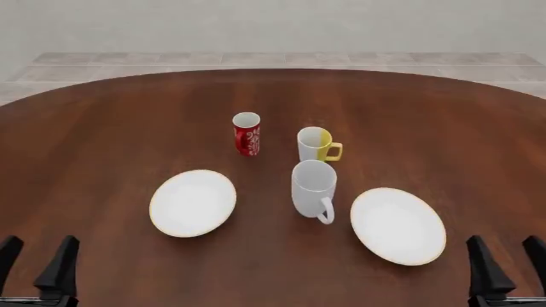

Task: Put the white mug on the left plate.

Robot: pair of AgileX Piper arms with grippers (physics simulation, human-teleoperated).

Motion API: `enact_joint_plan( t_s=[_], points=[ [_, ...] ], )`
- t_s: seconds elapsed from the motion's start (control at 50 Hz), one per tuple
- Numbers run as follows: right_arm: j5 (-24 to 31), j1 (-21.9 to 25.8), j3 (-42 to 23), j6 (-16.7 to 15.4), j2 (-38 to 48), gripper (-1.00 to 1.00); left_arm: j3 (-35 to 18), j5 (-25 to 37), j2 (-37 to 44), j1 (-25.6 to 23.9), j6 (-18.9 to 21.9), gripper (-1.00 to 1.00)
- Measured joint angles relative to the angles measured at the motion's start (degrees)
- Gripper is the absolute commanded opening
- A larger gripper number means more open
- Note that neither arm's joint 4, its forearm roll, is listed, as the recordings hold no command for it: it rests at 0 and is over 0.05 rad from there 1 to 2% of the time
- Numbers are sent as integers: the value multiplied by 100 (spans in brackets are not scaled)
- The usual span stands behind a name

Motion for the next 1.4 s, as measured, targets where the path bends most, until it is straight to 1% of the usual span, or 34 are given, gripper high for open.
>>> enact_joint_plan(
  t_s=[0.56,0.88,1.12,1.4],
  points=[
    [137,97,-260,-56,-1,100,-46,-7,6,-8,-1,100],
    [438,152,-479,-164,34,100,-72,-18,7,4,-26,100],
    [605,363,-783,-304,270,100,-84,-20,3,18,-55,100],
    [595,684,-1142,-419,799,100,-102,-16,4,36,-100,100]
  ],
)
